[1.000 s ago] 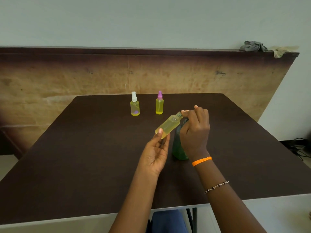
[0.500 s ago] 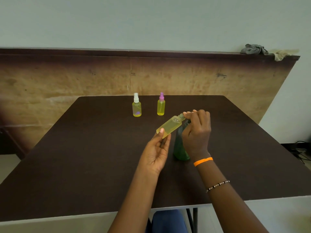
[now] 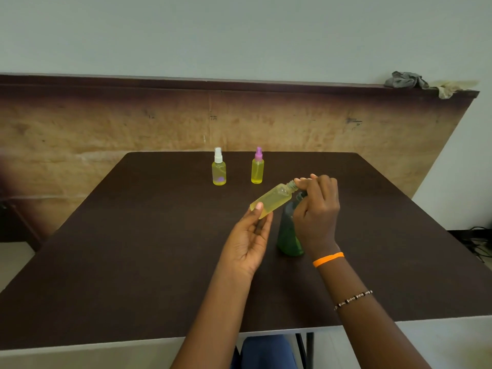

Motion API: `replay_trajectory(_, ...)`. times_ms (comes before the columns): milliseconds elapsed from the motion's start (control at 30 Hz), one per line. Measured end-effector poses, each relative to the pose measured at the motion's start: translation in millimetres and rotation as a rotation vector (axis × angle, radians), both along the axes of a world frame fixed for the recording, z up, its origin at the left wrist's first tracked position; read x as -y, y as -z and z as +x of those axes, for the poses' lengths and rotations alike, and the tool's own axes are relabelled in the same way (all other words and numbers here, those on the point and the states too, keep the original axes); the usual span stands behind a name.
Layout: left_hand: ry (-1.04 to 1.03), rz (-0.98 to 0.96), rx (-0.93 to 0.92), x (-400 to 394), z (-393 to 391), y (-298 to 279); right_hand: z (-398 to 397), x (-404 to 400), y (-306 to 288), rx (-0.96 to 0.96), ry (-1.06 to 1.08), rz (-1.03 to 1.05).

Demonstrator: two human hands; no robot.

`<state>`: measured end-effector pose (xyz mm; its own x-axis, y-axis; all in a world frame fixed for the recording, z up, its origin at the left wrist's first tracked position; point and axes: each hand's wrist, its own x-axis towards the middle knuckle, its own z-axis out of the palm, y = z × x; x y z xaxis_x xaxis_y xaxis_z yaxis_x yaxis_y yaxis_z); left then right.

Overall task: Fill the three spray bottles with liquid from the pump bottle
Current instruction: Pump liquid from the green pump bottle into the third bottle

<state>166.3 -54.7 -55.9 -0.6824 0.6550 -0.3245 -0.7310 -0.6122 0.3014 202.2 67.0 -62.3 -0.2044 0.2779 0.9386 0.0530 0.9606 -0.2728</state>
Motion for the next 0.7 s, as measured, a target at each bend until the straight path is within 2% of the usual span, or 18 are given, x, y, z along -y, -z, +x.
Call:
replay_trajectory(200,0.019,0.015,0.017,-1.0,0.3,-1.6,2.7,3.2,-14.5,0.067,0.002,-0.047)
replay_trajectory(300,0.015,0.029,0.042,-3.5,0.7,-0.4,0.8,6.6,-7.5,0.028,0.012,-0.087)
replay_trajectory(500,0.017,0.025,0.055,-4.4,0.7,6.4,-2.0,7.3,5.9,-0.044,0.033,-0.03)
replay_trajectory(700,0.029,0.047,0.065,-2.7,3.5,4.2,1.5,4.2,-6.3,0.033,0.073,-0.001)
